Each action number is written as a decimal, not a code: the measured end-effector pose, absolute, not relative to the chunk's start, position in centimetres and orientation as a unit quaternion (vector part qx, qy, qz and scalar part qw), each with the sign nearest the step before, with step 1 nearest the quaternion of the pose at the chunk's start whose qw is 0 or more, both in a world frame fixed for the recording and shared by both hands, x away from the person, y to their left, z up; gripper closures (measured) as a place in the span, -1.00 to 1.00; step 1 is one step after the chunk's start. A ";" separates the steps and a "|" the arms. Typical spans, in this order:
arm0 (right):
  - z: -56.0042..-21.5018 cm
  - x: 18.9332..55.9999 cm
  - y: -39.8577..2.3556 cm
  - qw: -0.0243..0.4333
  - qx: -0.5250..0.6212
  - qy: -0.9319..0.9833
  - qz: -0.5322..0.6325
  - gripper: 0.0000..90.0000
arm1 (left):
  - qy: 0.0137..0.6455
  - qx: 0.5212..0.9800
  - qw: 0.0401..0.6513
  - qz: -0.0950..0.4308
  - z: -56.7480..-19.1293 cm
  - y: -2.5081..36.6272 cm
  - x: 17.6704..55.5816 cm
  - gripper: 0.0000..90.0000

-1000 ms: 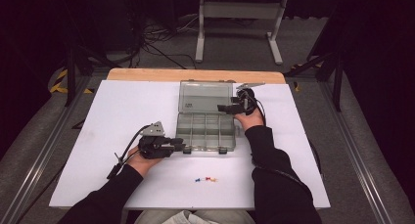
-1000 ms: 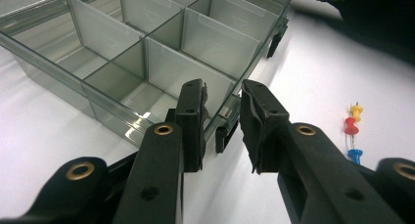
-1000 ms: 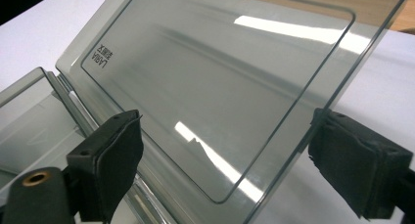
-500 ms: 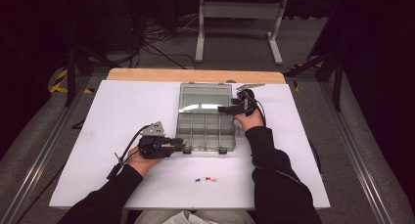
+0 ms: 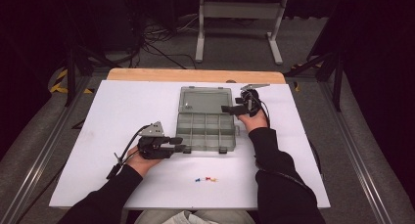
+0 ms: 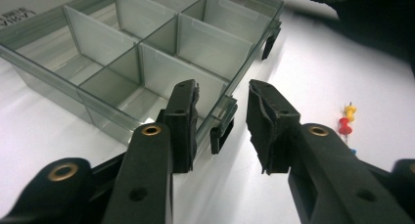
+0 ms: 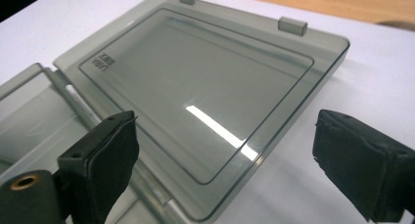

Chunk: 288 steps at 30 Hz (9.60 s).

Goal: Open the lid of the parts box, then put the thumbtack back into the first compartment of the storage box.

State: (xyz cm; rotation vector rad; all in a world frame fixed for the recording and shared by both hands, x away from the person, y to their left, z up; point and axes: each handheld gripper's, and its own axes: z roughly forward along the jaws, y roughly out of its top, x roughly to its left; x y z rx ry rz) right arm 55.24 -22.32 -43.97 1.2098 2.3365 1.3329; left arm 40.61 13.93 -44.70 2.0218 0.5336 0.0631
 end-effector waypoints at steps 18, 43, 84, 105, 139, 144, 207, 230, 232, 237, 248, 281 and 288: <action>-38.6 47.0 -22.2 0.123 0.275 0.819 0.488 -0.53 | 0.210 0.808 0.550 0.001 -42.5 15.1 39.4 -0.25; -38.4 41.3 -22.3 0.135 0.212 0.812 0.527 -0.63 | 0.177 0.832 0.527 0.006 -41.2 13.7 37.6 -0.39; -38.6 41.2 -22.8 0.128 0.209 0.815 0.524 -0.62 | 0.145 0.957 0.252 -0.025 -38.4 6.1 38.7 -0.32; -38.7 41.4 -23.2 0.122 0.213 0.813 0.528 -0.62 | 0.118 0.971 0.195 -0.065 -40.7 3.6 38.0 -0.10; -38.8 41.4 -23.2 0.118 0.213 0.817 0.523 -0.63 | 0.116 0.978 0.171 -0.039 -42.8 2.6 35.9 0.24; -38.9 41.4 -23.2 0.118 0.212 0.818 0.522 -0.63 | 0.106 0.982 0.156 -0.020 -42.7 2.4 35.6 0.35; -39.1 41.6 -23.4 0.118 0.214 0.817 0.522 -0.64 | 0.157 0.963 0.219 -0.005 -34.9 6.4 41.7 0.81; -39.3 41.7 -23.5 0.118 0.216 0.818 0.520 -0.64 | 0.215 0.947 0.237 0.021 -34.2 7.2 47.0 0.81; -39.3 41.7 -23.5 0.117 0.215 0.818 0.520 -0.64 | 0.219 0.946 0.239 0.020 -34.3 7.2 47.4 0.81; -39.2 41.7 -23.6 0.119 0.216 0.818 0.521 -0.64 | 0.229 0.943 0.238 0.026 -34.5 7.2 48.2 0.81; -39.3 41.7 -23.6 0.119 0.216 0.818 0.520 -0.65 | 0.261 0.935 0.240 0.033 -35.2 7.2 49.9 0.81; -39.4 41.7 -23.6 0.117 0.217 0.817 0.521 -0.65 | 0.301 0.930 0.211 0.027 -39.2 7.4 52.4 0.81; -39.5 41.8 -23.6 0.118 0.216 0.818 0.520 -0.65 | 0.303 0.931 0.203 0.023 -40.1 7.3 52.5 0.81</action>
